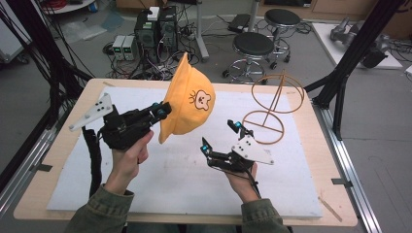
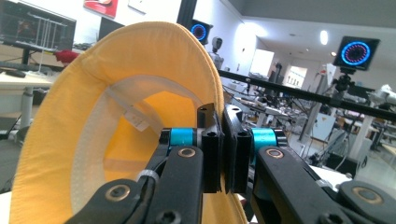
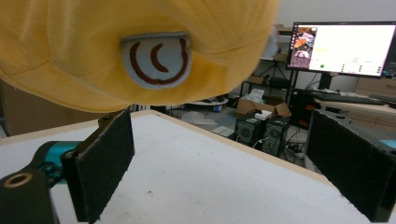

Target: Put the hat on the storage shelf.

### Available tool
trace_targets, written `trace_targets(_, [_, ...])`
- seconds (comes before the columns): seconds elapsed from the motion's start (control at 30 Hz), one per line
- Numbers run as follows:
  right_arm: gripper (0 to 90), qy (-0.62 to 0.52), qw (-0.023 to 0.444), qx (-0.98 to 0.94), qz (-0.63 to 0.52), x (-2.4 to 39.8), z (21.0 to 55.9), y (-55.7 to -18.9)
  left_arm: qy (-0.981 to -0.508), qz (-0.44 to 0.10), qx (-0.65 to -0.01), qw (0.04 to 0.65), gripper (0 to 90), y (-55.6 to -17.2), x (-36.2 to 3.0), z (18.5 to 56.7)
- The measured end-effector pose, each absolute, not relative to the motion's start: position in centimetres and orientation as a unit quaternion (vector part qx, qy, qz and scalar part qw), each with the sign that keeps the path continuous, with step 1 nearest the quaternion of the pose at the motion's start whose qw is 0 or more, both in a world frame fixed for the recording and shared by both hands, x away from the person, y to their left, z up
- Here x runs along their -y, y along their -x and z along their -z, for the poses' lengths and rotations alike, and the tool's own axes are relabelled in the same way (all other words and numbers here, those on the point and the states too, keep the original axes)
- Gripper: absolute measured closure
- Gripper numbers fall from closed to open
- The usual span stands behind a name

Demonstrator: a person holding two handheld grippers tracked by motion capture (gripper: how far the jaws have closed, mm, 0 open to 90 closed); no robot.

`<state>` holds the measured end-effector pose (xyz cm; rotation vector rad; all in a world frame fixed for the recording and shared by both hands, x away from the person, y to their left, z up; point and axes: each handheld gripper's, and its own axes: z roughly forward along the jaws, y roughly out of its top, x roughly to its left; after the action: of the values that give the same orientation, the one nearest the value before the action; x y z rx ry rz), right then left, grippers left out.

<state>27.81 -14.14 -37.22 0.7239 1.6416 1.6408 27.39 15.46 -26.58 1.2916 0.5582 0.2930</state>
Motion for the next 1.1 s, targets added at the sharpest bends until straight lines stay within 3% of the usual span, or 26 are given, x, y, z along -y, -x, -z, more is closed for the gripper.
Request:
trace_targets(0.13, [13.0, -0.271, 0.339, -0.632, -0.643, 13.5, 36.8, -27.8, -0.593, -0.13, -0.247, 0.756, 86.5, -26.9, -15.1, 26.3])
trace_targets(0.57, [19.2, -0.243, 0.334, -0.629, -0.659, 12.0, 36.3, -27.0, -0.595, -0.104, -0.232, 0.763, 86.3, -26.4, -14.0, 26.7])
trace_targets(0.7, [25.8, -0.244, 0.321, -0.627, -0.666, 12.0, 36.3, -26.8, -0.591, -0.096, -0.23, 0.768, 86.3, -26.3, -13.7, 26.8])
trace_targets(1.1, [25.7, -0.256, 0.289, -0.628, -0.676, 11.7, 36.6, -27.1, -0.586, -0.066, -0.215, 0.778, 86.3, -25.9, -13.1, 26.9])
